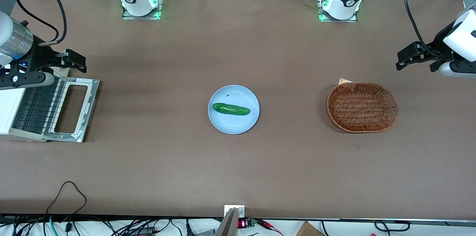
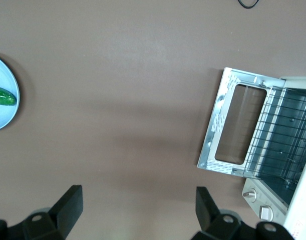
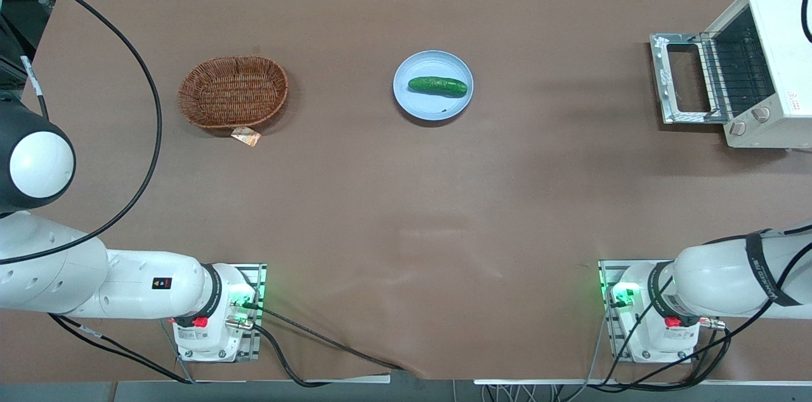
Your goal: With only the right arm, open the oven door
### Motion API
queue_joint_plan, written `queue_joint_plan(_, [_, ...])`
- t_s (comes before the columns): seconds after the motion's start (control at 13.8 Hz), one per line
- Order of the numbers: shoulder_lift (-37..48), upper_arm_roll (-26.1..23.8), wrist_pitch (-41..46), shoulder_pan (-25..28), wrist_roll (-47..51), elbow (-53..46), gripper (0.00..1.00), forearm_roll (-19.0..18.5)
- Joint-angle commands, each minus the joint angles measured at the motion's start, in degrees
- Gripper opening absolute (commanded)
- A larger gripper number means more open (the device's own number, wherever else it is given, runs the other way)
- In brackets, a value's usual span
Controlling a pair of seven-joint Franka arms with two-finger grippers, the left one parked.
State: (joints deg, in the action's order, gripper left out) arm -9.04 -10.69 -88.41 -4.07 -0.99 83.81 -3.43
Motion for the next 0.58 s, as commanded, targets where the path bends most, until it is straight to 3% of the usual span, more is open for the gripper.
queue_joint_plan(0.0, [-0.45,-0.03,-0.19,0.29,-0.85,-0.75,1.00,-0.36])
queue_joint_plan(0.51, [-0.53,0.05,-0.45,0.29,0.56,-0.84,1.00,-0.62])
